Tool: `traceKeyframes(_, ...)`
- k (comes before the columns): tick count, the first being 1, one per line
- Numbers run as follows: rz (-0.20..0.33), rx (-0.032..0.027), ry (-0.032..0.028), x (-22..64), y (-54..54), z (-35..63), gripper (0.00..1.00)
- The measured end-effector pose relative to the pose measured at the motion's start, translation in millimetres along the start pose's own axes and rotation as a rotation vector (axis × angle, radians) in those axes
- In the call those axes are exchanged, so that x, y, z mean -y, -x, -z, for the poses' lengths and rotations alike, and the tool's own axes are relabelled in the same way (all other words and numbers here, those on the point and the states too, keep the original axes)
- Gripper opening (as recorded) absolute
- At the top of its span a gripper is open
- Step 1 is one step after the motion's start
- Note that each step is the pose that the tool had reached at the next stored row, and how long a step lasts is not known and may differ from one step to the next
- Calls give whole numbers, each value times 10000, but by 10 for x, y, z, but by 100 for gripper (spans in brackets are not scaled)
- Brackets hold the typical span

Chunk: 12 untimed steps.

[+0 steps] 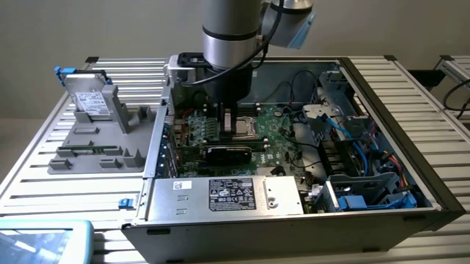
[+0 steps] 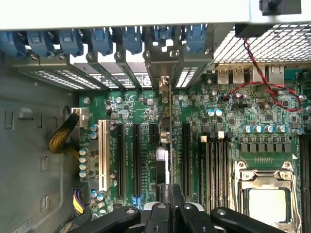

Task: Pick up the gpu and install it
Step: 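Press down on the gpu until it lock into place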

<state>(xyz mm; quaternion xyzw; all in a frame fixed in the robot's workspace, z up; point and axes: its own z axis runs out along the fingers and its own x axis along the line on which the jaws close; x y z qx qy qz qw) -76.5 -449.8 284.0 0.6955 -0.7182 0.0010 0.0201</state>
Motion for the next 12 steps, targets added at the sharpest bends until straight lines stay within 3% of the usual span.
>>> traceKeyframes(3, -1, -4, 1, -3, -4, 135, 12)
traceKeyframes(12, 0, -5, 1, -4, -5, 141, 12)
